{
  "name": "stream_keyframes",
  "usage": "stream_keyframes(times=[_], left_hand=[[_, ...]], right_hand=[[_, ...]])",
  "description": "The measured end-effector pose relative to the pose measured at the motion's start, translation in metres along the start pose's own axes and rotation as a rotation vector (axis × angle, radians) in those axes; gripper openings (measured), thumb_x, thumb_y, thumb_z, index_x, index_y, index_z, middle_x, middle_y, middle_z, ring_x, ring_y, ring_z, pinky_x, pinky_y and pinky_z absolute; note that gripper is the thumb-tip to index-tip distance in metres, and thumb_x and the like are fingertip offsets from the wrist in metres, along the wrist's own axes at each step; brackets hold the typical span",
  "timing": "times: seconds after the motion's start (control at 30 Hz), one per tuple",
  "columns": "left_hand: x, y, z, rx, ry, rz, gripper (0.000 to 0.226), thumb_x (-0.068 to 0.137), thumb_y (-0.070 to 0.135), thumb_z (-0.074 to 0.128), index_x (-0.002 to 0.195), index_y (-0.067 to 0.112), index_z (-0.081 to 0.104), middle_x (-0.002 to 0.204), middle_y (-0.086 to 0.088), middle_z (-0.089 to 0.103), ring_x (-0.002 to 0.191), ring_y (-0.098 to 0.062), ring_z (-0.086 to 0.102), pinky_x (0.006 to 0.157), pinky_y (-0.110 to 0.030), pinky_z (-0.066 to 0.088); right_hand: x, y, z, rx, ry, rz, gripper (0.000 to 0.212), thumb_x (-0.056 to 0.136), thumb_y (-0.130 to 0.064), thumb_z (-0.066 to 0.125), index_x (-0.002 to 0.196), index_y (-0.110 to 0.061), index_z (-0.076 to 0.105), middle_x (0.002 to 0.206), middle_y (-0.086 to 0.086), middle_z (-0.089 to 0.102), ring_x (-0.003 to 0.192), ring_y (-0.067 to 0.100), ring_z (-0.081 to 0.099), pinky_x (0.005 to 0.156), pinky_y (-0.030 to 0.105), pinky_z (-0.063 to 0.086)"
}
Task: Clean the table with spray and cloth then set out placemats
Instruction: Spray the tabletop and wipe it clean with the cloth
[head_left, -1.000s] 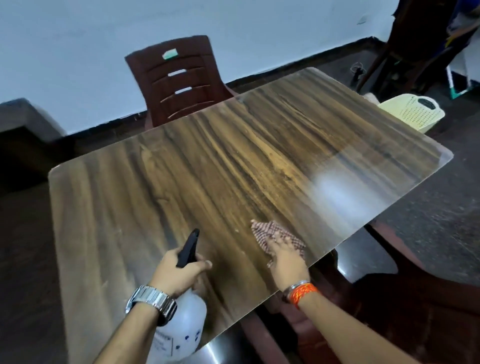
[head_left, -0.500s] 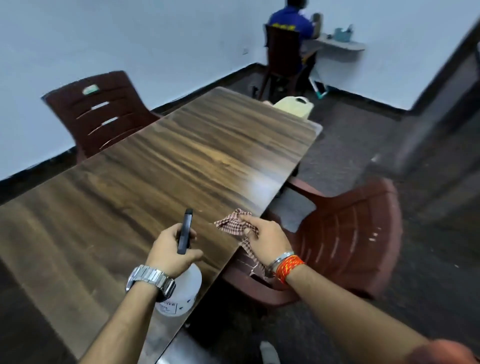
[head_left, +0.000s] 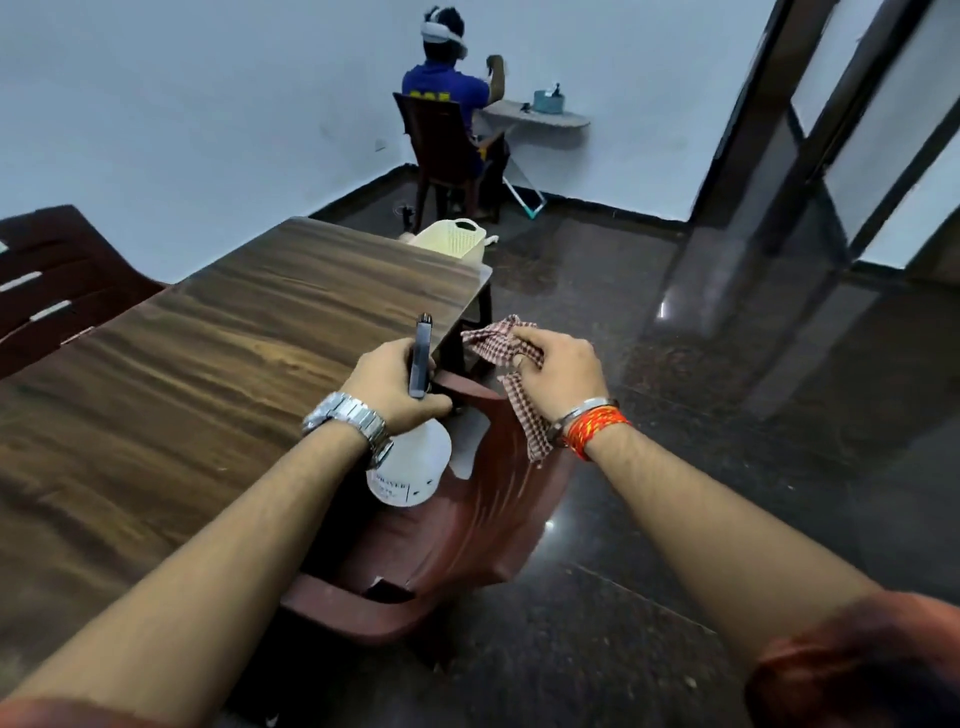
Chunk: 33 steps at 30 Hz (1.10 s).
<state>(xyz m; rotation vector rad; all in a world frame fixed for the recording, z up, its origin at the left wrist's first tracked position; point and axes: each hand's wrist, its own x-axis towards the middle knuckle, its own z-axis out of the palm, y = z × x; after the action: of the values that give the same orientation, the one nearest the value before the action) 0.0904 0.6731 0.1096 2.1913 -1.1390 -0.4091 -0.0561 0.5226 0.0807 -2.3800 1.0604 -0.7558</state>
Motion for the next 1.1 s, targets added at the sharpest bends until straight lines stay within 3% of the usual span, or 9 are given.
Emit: stream_keyframes(times=[0.07, 0.17, 0.3, 0.5, 0.7, 0.9, 1.1], left_hand=[[0.015, 0.027, 0.019, -0.001, -0.019, 0.012, 0.026, 0.068, 0.025, 0.083, 0.073, 0.023, 0.057, 0.071, 0.009, 0.062, 0.066, -0.012, 0.058, 0.053, -0.022, 0.037], [0.043, 0.059, 0.049, 0.013, -0.020, 0.004, 0.023, 0.069, 0.025, 0.082, 0.080, 0.013, 0.065, 0.076, 0.001, 0.068, 0.073, -0.020, 0.064, 0.054, -0.024, 0.043], [0.088, 0.088, 0.075, 0.062, -0.021, 0.031, 0.029, 0.069, 0.025, 0.081, 0.086, 0.004, 0.071, 0.084, -0.009, 0.075, 0.080, -0.028, 0.070, 0.073, -0.041, 0.058], [0.200, 0.099, 0.119, 0.089, -0.025, -0.006, 0.030, 0.068, 0.029, 0.081, 0.087, 0.009, 0.070, 0.082, -0.003, 0.073, 0.075, -0.022, 0.067, 0.060, -0.026, 0.045], [0.321, 0.108, 0.134, 0.122, 0.001, -0.051, 0.028, 0.068, 0.029, 0.082, 0.071, 0.012, 0.060, 0.065, 0.002, 0.061, 0.057, -0.014, 0.055, 0.047, -0.024, 0.034], [0.420, 0.106, 0.148, 0.160, 0.019, -0.132, 0.034, 0.068, 0.031, 0.081, 0.079, 0.005, 0.062, 0.070, -0.004, 0.063, 0.057, -0.013, 0.053, 0.047, -0.026, 0.033], [0.519, 0.102, 0.180, 0.127, 0.042, -0.252, 0.055, 0.046, 0.054, 0.068, 0.082, 0.012, 0.064, 0.080, -0.003, 0.070, 0.073, -0.024, 0.066, 0.058, -0.033, 0.048]], right_hand=[[0.014, 0.026, -0.019, 0.008, 0.024, 0.008, 0.038, 0.083, -0.017, 0.064, 0.119, -0.030, 0.067, 0.114, 0.001, 0.070, 0.107, 0.023, 0.064, 0.094, 0.028, 0.046], [0.046, 0.061, -0.037, 0.001, 0.017, -0.002, 0.037, 0.083, -0.017, 0.064, 0.118, -0.027, 0.068, 0.115, 0.003, 0.070, 0.109, 0.024, 0.063, 0.095, 0.031, 0.047], [0.093, 0.094, -0.042, 0.014, -0.019, 0.020, 0.036, 0.084, -0.020, 0.064, 0.119, -0.028, 0.067, 0.118, 0.001, 0.069, 0.110, 0.023, 0.062, 0.099, 0.031, 0.047], [0.188, 0.150, -0.022, 0.026, -0.079, 0.018, 0.037, 0.084, -0.020, 0.063, 0.120, -0.029, 0.067, 0.117, 0.001, 0.069, 0.109, 0.023, 0.063, 0.099, 0.031, 0.048], [0.290, 0.188, -0.007, -0.019, -0.186, -0.003, 0.037, 0.086, -0.018, 0.061, 0.121, -0.030, 0.066, 0.121, 0.002, 0.067, 0.109, 0.023, 0.062, 0.096, 0.029, 0.046], [0.391, 0.219, 0.021, -0.022, -0.279, -0.048, 0.039, 0.087, -0.016, 0.059, 0.123, -0.029, 0.065, 0.120, 0.004, 0.067, 0.108, 0.025, 0.063, 0.094, 0.031, 0.048], [0.517, 0.267, 0.060, -0.004, -0.408, -0.161, 0.038, 0.087, -0.016, 0.060, 0.123, -0.025, 0.065, 0.120, 0.007, 0.067, 0.109, 0.029, 0.062, 0.097, 0.035, 0.049]])
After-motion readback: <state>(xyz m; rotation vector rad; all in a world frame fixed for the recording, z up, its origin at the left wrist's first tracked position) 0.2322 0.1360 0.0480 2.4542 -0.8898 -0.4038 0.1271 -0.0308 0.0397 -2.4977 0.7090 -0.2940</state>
